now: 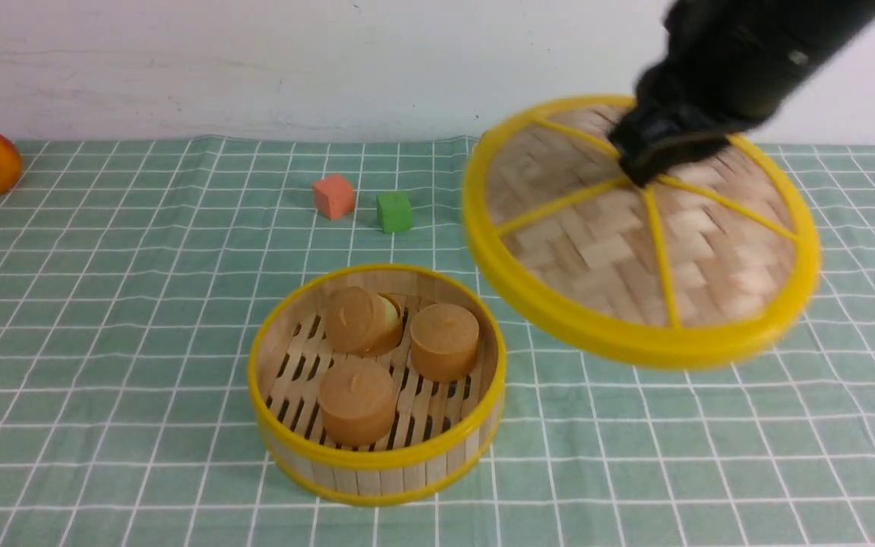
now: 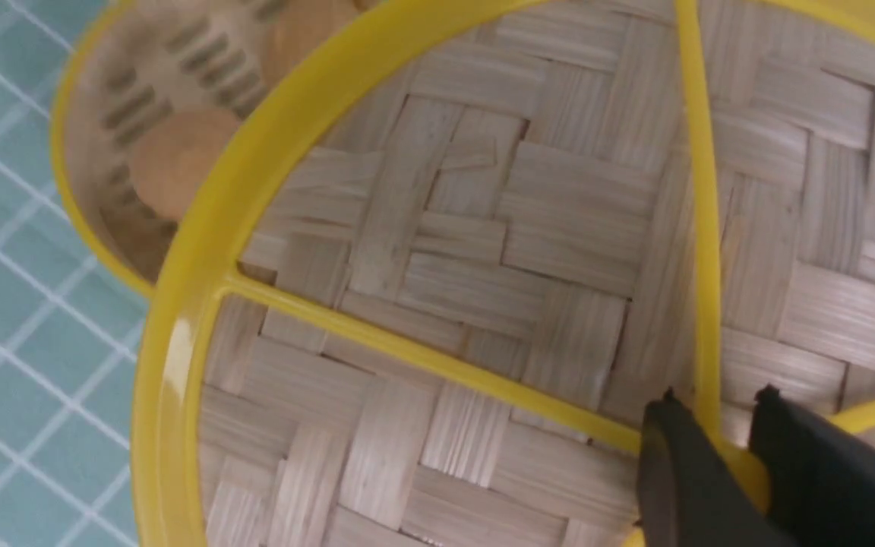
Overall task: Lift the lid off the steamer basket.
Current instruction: Use the right arm to place the steamer lid on the table
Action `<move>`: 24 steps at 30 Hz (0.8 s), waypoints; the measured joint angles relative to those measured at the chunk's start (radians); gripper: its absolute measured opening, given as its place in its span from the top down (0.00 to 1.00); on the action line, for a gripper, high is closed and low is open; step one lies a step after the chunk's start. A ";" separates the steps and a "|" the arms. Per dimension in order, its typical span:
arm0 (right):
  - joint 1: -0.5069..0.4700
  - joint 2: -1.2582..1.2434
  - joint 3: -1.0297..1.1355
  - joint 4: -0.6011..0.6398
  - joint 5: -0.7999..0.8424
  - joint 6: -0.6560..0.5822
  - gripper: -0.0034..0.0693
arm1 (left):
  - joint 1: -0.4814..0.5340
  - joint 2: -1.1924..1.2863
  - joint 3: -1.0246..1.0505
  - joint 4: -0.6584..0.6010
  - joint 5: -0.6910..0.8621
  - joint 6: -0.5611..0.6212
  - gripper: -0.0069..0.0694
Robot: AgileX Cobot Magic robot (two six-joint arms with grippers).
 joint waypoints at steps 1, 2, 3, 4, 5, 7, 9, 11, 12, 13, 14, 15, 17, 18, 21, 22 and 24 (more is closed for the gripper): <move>-0.004 -0.008 0.017 0.000 -0.008 0.001 0.84 | 0.000 0.000 0.000 0.000 0.000 0.000 0.60; -0.033 -0.049 0.118 0.000 -0.066 0.007 0.84 | 0.000 0.000 0.000 0.000 0.000 0.000 0.60; -0.060 -0.090 0.241 0.000 -0.135 0.021 0.84 | 0.000 0.000 0.000 0.000 0.000 0.000 0.60; -0.075 -0.103 0.296 0.000 -0.179 0.032 0.84 | 0.000 0.000 0.000 0.000 0.000 0.000 0.60; -0.091 -0.113 0.348 0.000 -0.222 0.042 0.84 | 0.000 0.000 0.000 0.000 0.000 0.000 0.60; -0.104 -0.115 0.418 0.000 -0.291 0.048 0.84 | 0.000 0.000 0.000 0.000 0.000 0.000 0.60; -0.125 -0.095 0.540 -0.001 -0.448 0.062 0.84 | 0.000 0.000 0.000 0.000 0.000 0.000 0.60; -0.129 -0.064 0.590 -0.001 -0.519 0.065 0.84 | 0.000 0.000 0.000 0.000 0.000 0.000 0.60; -0.131 -0.038 0.608 -0.001 -0.559 0.064 0.84 | 0.000 0.000 0.000 0.000 0.000 0.000 0.60; -0.131 -0.023 0.613 -0.001 -0.580 0.064 0.84 | 0.000 0.000 0.000 0.000 0.000 0.000 0.60; -0.131 0.003 0.616 -0.001 -0.600 0.064 0.84 | 0.000 0.000 0.000 0.000 0.000 0.000 0.60; -0.131 0.029 0.617 0.000 -0.631 0.064 0.84 | 0.000 0.000 0.000 0.000 0.000 0.000 0.60; -0.131 0.075 0.617 0.000 -0.673 0.064 0.84 | 0.000 0.000 0.000 0.000 0.000 0.000 0.60; -0.131 0.095 0.617 0.000 -0.694 0.065 0.84 | 0.000 0.000 0.000 0.000 0.000 0.000 0.60; -0.131 0.135 0.618 0.006 -0.728 0.065 0.82 | 0.000 0.000 0.000 0.000 0.000 0.000 0.60; -0.131 0.142 0.618 0.009 -0.729 0.065 0.81 | 0.000 0.000 0.000 0.000 0.000 0.000 0.60; -0.131 0.146 0.618 0.013 -0.733 0.072 0.75 | 0.000 0.000 0.000 0.000 0.000 0.000 0.60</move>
